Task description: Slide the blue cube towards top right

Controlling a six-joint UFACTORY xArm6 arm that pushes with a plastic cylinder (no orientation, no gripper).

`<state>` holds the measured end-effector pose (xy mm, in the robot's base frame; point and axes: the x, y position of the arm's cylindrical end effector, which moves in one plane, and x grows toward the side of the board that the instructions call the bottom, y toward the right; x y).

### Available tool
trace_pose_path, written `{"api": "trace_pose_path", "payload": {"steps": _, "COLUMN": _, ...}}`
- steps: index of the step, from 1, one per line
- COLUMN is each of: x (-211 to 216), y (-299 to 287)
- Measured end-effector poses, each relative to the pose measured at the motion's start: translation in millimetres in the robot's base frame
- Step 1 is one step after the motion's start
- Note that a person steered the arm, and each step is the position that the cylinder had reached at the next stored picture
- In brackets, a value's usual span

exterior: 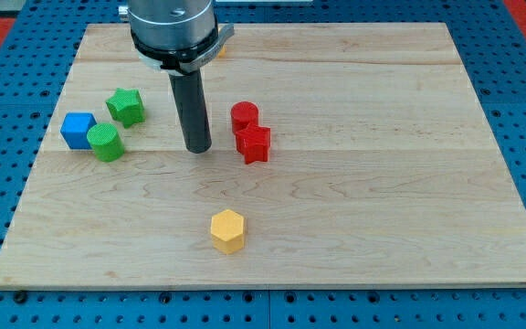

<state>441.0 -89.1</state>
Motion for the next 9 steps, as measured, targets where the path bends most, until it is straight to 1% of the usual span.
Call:
{"api": "trace_pose_path", "payload": {"steps": 2, "x": 39.8, "y": -43.1}}
{"api": "trace_pose_path", "payload": {"steps": 4, "x": 58.3, "y": -90.5}}
{"api": "trace_pose_path", "payload": {"steps": 9, "x": 64.8, "y": -129.9}}
